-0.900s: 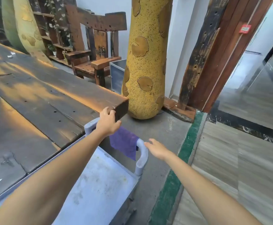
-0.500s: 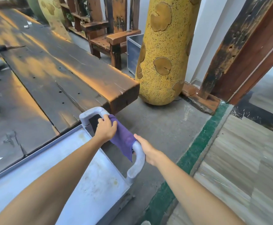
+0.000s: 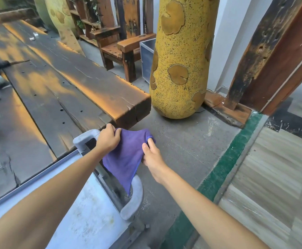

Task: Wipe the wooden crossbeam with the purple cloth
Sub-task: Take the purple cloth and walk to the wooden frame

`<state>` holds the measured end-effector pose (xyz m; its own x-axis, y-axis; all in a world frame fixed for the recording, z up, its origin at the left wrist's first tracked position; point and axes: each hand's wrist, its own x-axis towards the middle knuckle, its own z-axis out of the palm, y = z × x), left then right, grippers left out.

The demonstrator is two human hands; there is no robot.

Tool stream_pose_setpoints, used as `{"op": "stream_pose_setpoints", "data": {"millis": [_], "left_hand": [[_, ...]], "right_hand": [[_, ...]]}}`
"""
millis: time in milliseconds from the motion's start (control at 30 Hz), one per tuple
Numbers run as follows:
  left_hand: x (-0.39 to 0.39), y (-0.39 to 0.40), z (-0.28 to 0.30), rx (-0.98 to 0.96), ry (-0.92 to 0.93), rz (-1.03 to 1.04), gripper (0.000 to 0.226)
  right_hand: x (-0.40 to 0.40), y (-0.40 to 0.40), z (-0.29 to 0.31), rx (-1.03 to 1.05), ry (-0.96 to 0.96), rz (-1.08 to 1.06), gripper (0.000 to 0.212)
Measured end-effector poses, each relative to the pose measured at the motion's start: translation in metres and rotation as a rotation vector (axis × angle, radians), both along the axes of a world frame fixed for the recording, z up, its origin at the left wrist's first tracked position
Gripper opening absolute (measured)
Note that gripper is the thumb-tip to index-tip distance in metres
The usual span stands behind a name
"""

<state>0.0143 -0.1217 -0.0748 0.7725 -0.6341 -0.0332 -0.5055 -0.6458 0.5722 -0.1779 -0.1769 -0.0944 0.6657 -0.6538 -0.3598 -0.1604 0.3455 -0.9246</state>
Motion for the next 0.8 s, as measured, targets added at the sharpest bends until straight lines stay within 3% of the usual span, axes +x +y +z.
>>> {"op": "stream_pose_setpoints", "data": {"millis": [133,300,500,633,800], "left_hand": [[-0.007,-0.052,0.018,-0.13,0.056,-0.067,0.031],[-0.021,-0.135,0.028,-0.267,0.187,-0.12,0.03],[-0.035,-0.233,0.014,-0.396,0.471,-0.177,0.018],[-0.03,-0.307,0.011,-0.359,0.575,-0.203,0.044],[-0.022,-0.388,0.007,-0.256,0.634,-0.234,0.029]], "right_hand": [[-0.016,-0.052,0.025,0.114,-0.147,-0.04,0.051],[-0.039,-0.132,0.033,0.195,-0.203,-0.129,0.072],[-0.04,-0.237,0.027,0.073,-0.172,-0.214,0.093],[-0.039,-0.318,0.029,0.036,-0.123,-0.19,0.101],[-0.035,-0.407,0.024,0.009,-0.058,-0.145,0.105]]}}
